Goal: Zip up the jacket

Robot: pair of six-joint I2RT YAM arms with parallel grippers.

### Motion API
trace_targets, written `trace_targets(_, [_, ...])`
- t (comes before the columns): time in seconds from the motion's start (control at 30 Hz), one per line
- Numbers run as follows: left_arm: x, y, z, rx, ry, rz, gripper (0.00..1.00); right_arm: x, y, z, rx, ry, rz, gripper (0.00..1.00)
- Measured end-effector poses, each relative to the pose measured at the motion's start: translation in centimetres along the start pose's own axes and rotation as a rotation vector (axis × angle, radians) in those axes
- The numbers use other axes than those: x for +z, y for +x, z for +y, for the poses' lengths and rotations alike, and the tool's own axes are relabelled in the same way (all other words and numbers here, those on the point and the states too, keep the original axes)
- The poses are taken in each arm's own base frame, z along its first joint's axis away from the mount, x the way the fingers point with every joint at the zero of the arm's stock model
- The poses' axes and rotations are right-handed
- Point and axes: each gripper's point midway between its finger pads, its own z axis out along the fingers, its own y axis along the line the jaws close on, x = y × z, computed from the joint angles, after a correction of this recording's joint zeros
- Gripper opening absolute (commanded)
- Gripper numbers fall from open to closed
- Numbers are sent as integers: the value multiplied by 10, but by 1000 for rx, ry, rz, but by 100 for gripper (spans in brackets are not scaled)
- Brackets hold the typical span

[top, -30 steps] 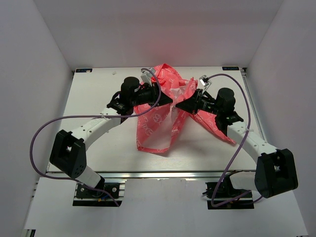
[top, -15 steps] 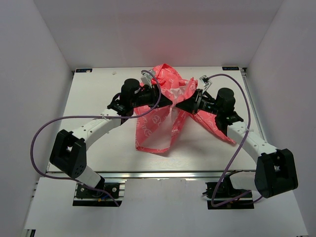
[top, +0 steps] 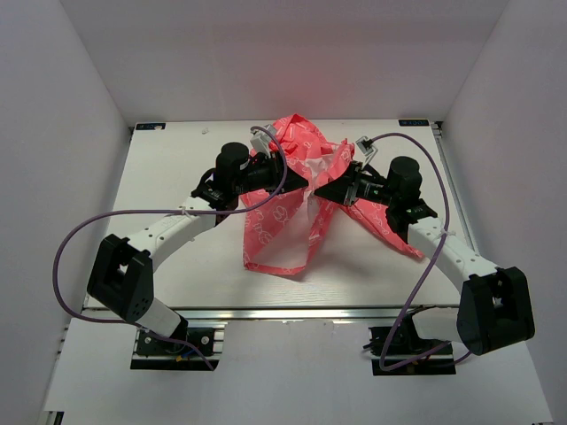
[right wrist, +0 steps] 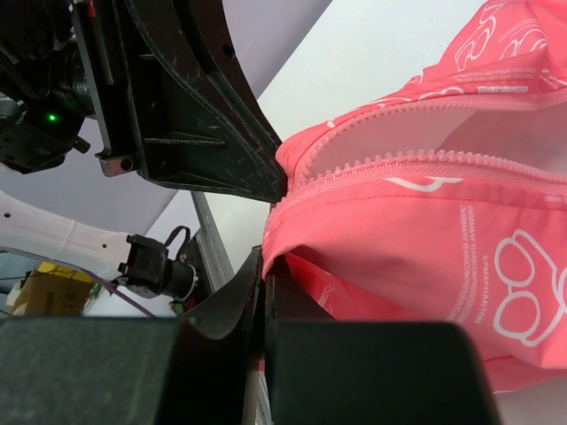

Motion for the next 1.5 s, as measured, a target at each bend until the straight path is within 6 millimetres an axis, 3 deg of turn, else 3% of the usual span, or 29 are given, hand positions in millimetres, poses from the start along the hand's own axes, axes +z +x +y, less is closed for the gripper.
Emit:
trace_targets(0.97, [-1,-3,-3,-2,17,-21,0,4,-6,-7,55,47,-25,0])
trace_targets(1.5, [-3,4,-2,-5,27,-14,0,6,-29,-19,70,130,-129,0])
